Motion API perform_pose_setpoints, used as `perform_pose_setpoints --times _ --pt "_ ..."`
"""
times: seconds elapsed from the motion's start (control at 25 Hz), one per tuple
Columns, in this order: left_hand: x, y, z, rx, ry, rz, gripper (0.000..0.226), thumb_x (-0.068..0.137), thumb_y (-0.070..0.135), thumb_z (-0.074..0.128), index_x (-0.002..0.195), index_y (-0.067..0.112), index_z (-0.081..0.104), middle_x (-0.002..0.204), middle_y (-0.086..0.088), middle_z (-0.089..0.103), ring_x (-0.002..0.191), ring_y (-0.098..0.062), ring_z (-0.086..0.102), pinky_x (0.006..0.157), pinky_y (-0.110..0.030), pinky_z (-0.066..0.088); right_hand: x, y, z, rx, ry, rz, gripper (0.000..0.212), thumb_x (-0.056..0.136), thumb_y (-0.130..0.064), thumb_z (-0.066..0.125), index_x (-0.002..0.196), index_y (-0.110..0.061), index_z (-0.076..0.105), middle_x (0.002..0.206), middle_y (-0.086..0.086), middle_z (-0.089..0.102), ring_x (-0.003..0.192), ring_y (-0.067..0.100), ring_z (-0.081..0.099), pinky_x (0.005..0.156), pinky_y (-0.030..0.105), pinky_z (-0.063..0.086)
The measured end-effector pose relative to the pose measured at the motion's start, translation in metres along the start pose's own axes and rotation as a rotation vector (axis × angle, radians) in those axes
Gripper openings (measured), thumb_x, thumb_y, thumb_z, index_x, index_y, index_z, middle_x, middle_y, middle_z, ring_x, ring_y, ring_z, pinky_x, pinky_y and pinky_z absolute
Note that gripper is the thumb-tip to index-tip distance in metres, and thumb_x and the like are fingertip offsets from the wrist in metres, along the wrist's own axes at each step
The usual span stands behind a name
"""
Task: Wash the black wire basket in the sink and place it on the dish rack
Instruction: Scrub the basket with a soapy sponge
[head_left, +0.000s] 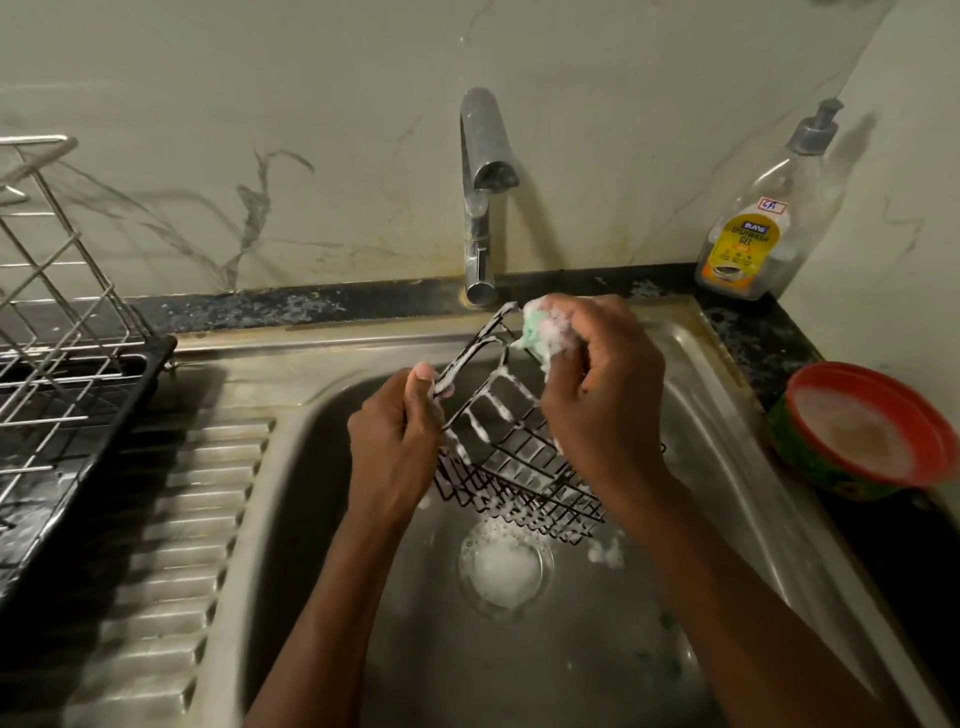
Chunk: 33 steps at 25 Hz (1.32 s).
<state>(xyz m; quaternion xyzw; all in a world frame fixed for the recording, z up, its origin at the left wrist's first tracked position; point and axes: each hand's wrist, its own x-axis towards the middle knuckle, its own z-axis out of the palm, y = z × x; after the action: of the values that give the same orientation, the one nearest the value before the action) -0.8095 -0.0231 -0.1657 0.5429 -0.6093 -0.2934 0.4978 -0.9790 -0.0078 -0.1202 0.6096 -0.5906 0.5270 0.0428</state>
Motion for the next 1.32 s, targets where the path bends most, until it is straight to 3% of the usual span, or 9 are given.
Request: perform_pose_setpoints --times 0.08,0.16,0.32,0.44,0.68,0.84,0.96,1.2,1.32 --pt "0.002 -0.004 -0.004 0.003 -0.058 -0.027 0.043 0.111 0.041 0.042 0.084 0.021 0.069 0.072 0.000 0.070 0.064 -0.005 0.065 0.061 -0.020 0.050 -0.007 -0.007 0.002 -0.016 -0.108 -0.146 0.034 0.091 -0.002 0.049 0.118 -0.004 0.068 0.108 0.012 0.061 0.093 0.001 0.047 0.074 -0.002 0.038" --pt "0.002 -0.004 -0.005 -0.085 -0.077 -0.099 0.046 0.111 0.041 0.043 0.079 0.018 0.068 0.073 -0.004 0.070 0.068 -0.017 0.067 0.065 -0.035 0.055 -0.017 -0.016 0.008 0.022 -0.202 -0.181 0.034 0.092 -0.007 0.048 0.119 -0.007 0.069 0.108 0.008 0.060 0.090 0.004 0.052 0.069 0.007 0.047" --pt "-0.006 0.009 0.002 -0.111 0.098 -0.156 0.065 0.107 0.046 0.049 0.052 0.011 0.049 0.045 0.000 0.048 0.045 -0.009 0.042 0.052 -0.027 0.040 -0.028 -0.032 0.016 0.190 -0.147 0.095 0.031 0.088 -0.005 0.058 0.114 -0.014 0.072 0.104 -0.002 0.068 0.087 0.010 0.065 0.070 0.032 0.057" --pt "-0.017 0.019 0.007 -0.049 0.130 -0.089 0.070 0.106 0.044 0.053 0.044 0.017 0.035 0.038 0.008 0.033 0.038 -0.006 0.028 0.043 -0.020 0.027 -0.019 -0.019 0.012 0.148 -0.167 0.293 0.030 0.089 -0.004 0.063 0.115 -0.016 0.073 0.106 0.000 0.073 0.091 0.009 0.068 0.075 0.029 0.060" --pt "-0.015 0.021 0.003 -0.069 0.169 -0.106 0.067 0.102 0.051 0.057 0.047 0.015 0.038 0.041 0.009 0.032 0.041 -0.009 0.027 0.044 -0.025 0.028 -0.026 -0.020 0.014 0.201 -0.309 -0.026 0.022 0.090 -0.004 0.068 0.110 -0.006 0.076 0.085 0.006 0.067 0.071 0.016 0.061 0.059 0.024 0.050" --pt "-0.010 0.018 -0.003 -0.125 0.187 -0.145 0.067 0.098 0.064 0.055 0.048 0.021 0.039 0.045 0.006 0.033 0.045 -0.020 0.028 0.050 -0.031 0.027 -0.016 0.042 0.011 -0.076 -0.325 0.177 0.031 0.087 0.007 0.062 0.111 -0.008 0.076 0.099 0.008 0.074 0.082 0.015 0.069 0.069 0.005 0.047" --pt "-0.012 0.023 -0.001 -0.113 0.165 -0.125 0.067 0.094 0.068 0.057 0.048 0.021 0.043 0.043 0.010 0.031 0.043 -0.013 0.026 0.048 -0.029 0.024 -0.015 0.046 0.011 -0.128 -0.252 0.319 0.032 0.085 0.007 0.061 0.107 -0.009 0.077 0.100 0.008 0.076 0.087 0.017 0.071 0.076 0.013 0.052" --pt "-0.011 0.023 -0.001 -0.083 0.176 -0.203 0.071 0.095 0.056 0.066 0.037 0.023 0.040 0.037 0.012 0.029 0.038 -0.005 0.025 0.047 -0.024 0.024 -0.035 -0.031 0.016 0.145 -0.311 -0.024 0.026 0.083 0.009 0.062 0.101 -0.005 0.072 0.095 0.006 0.064 0.080 0.015 0.059 0.068 0.019 0.048" --pt "-0.009 0.021 -0.002 -0.108 0.179 -0.218 0.070 0.096 0.054 0.066 0.037 0.025 0.043 0.037 0.013 0.028 0.038 -0.005 0.024 0.052 -0.025 0.024 -0.024 0.008 0.015 0.026 -0.359 0.121 0.029 0.081 0.011 0.061 0.101 -0.010 0.068 0.100 0.003 0.062 0.086 0.015 0.058 0.065 0.011 0.042"
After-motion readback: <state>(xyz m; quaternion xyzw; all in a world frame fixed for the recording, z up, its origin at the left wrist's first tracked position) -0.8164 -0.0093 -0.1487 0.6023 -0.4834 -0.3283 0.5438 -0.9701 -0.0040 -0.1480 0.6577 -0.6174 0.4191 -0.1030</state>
